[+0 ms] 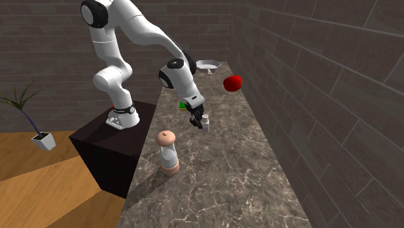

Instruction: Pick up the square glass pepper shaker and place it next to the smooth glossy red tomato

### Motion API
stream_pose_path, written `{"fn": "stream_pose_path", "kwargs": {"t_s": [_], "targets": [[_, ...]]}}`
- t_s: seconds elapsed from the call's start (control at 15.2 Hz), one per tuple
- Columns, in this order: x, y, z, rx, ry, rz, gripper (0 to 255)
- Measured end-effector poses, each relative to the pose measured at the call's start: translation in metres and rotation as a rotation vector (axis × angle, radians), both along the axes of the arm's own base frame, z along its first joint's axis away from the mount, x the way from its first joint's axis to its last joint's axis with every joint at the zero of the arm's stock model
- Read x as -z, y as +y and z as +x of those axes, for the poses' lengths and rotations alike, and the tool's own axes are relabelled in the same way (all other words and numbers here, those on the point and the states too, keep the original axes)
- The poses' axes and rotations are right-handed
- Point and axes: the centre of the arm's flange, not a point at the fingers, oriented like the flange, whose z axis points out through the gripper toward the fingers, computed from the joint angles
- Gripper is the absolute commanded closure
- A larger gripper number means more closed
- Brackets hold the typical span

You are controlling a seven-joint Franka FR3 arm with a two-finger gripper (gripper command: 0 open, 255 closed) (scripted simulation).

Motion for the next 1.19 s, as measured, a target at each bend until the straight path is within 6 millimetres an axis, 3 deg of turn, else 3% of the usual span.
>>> {"fn": "stream_pose_path", "kwargs": {"t_s": [1.19], "targets": [[-0.09, 0.001, -0.001, 0.0, 0.0, 0.0, 255]]}}
